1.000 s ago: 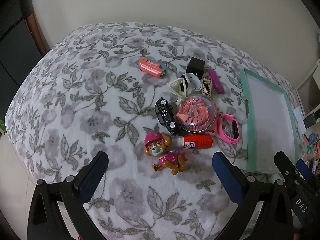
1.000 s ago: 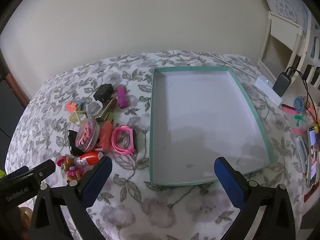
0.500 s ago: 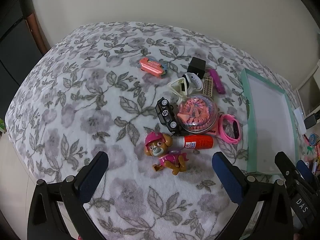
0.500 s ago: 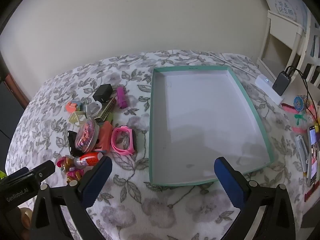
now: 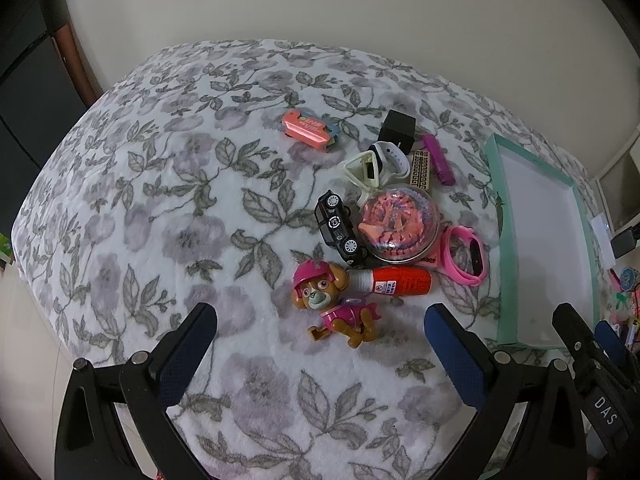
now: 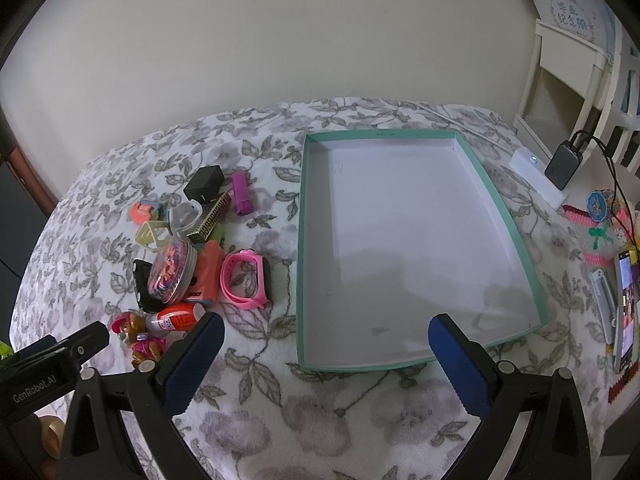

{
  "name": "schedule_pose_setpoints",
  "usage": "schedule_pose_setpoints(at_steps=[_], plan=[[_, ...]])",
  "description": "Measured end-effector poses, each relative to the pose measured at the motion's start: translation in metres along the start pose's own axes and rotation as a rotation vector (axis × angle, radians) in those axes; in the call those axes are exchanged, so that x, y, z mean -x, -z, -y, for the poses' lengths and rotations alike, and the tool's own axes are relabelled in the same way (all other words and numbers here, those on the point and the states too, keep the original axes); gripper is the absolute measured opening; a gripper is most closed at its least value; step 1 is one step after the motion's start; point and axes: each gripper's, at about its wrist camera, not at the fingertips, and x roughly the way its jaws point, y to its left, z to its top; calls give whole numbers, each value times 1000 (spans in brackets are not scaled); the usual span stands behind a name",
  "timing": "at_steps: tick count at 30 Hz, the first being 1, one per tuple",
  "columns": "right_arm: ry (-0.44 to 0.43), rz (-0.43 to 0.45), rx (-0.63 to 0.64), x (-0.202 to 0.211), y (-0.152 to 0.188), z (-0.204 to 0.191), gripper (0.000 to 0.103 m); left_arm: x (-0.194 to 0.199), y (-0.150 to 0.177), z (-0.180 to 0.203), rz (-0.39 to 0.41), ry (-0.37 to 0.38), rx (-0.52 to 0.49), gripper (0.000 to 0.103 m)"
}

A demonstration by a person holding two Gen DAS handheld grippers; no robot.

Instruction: Organize rigid objects

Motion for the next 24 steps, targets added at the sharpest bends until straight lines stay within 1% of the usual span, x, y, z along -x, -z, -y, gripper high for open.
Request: schedule_pose_setpoints(at_steps=[8,24], plan=[[0,-2,-1,0,-1,0,103,-3,0,0,-12,-7,3,103],[-1,-5,-3,-1,-1,-1,103,-3,0,0,-13,-7,3,103]])
